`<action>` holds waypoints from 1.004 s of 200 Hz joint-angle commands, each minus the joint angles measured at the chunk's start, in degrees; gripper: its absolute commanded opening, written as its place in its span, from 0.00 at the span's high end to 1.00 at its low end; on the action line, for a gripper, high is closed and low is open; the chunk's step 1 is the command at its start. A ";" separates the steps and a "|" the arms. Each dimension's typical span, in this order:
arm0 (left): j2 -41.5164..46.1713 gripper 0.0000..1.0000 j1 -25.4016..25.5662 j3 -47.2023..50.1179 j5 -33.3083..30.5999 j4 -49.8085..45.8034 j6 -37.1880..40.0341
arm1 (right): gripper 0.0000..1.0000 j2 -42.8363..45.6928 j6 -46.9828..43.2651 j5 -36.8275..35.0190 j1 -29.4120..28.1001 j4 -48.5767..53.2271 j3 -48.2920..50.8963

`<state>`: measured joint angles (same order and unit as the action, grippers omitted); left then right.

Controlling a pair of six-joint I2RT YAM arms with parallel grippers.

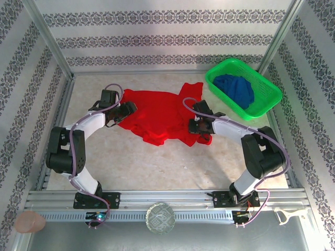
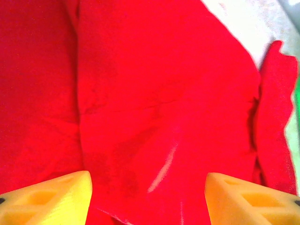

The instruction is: Fold the inside-out t-shirt

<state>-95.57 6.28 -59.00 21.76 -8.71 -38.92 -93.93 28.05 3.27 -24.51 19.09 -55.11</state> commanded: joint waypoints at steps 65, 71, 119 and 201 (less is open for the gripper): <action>-9.57 0.32 1.30 -7.53 -7.76 -4.77 5.53 | 1.00 17.17 1.85 5.69 6.16 -1.10 1.68; -10.25 0.32 1.59 -8.06 -7.87 -4.67 5.60 | 1.00 17.43 2.29 6.39 6.52 -1.54 2.00; -16.18 0.40 2.98 -12.01 -7.78 -3.10 5.26 | 1.00 18.90 4.80 10.14 8.62 -4.31 3.53; -3.13 1.00 -3.80 -25.92 -2.73 -5.37 3.72 | 1.00 23.88 12.02 28.38 29.00 -4.83 -14.84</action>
<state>-110.04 7.25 -77.60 16.64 -14.26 -33.65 -73.17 36.01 23.11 -0.84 17.21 -60.88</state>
